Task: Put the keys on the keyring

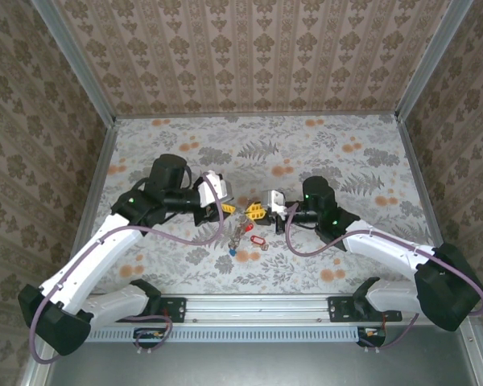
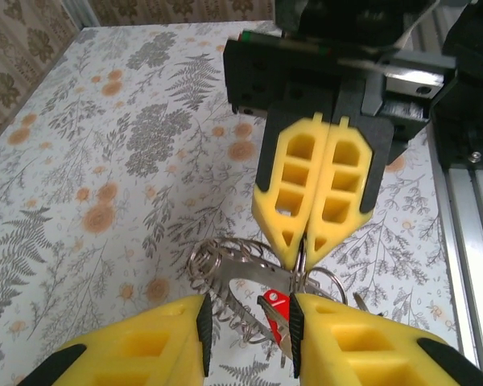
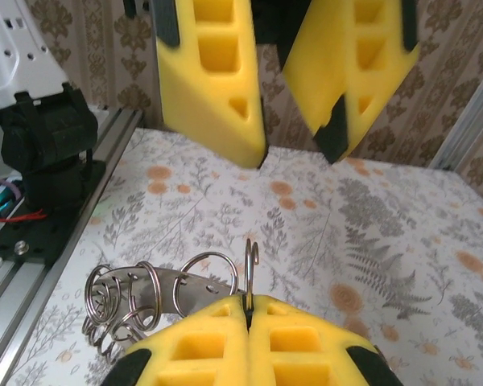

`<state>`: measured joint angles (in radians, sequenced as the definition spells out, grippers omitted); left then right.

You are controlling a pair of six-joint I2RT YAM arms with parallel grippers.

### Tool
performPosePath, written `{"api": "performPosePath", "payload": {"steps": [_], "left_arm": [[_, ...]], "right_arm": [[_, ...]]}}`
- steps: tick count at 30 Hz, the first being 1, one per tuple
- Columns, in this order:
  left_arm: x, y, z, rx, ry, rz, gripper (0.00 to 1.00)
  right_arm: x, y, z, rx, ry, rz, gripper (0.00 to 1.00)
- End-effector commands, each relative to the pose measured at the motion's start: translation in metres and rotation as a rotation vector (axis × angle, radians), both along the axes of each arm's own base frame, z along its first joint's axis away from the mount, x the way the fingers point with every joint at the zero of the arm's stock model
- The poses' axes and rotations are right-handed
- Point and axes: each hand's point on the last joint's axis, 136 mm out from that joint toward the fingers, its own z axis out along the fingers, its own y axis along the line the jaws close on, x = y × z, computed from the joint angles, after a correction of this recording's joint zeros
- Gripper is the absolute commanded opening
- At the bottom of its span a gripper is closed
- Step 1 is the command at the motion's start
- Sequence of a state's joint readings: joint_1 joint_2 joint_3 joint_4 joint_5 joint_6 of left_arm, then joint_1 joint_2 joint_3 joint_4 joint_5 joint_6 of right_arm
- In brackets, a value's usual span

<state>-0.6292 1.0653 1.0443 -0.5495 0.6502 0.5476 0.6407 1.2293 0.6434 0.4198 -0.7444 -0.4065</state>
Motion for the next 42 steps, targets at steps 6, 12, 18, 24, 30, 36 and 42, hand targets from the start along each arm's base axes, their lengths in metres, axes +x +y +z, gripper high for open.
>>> {"api": "performPosePath", "payload": {"steps": [6, 12, 18, 24, 30, 36, 42], "left_arm": [[-0.011, -0.015, -0.003, 0.027, 0.016, -0.099, 0.27], [-0.007, -0.022, -0.015, 0.080, 0.044, -0.119, 0.24], [-0.006, -0.027, -0.018, 0.094, 0.053, -0.136, 0.23], [-0.008, -0.022, -0.024, 0.125, 0.052, -0.133, 0.15], [-0.009, -0.026, -0.027, 0.132, 0.066, -0.139, 0.11], [-0.009, -0.030, -0.029, 0.139, 0.078, -0.148, 0.19], [-0.009, -0.031, -0.033, 0.147, 0.091, -0.149, 0.14]], "right_arm": [[0.005, 0.001, 0.014, -0.074, -0.031, -0.014, 0.00], [0.006, 0.001, 0.013, -0.108, -0.012, -0.014, 0.00], [0.006, 0.001, 0.013, -0.115, -0.009, -0.011, 0.00], [0.007, 0.001, 0.014, -0.120, -0.006, -0.008, 0.00], [0.005, 0.003, 0.019, -0.104, 0.003, 0.009, 0.00], [0.003, 0.003, 0.021, -0.099, 0.004, 0.012, 0.00], [0.004, 0.002, 0.019, -0.105, 0.006, 0.007, 0.00]]}}
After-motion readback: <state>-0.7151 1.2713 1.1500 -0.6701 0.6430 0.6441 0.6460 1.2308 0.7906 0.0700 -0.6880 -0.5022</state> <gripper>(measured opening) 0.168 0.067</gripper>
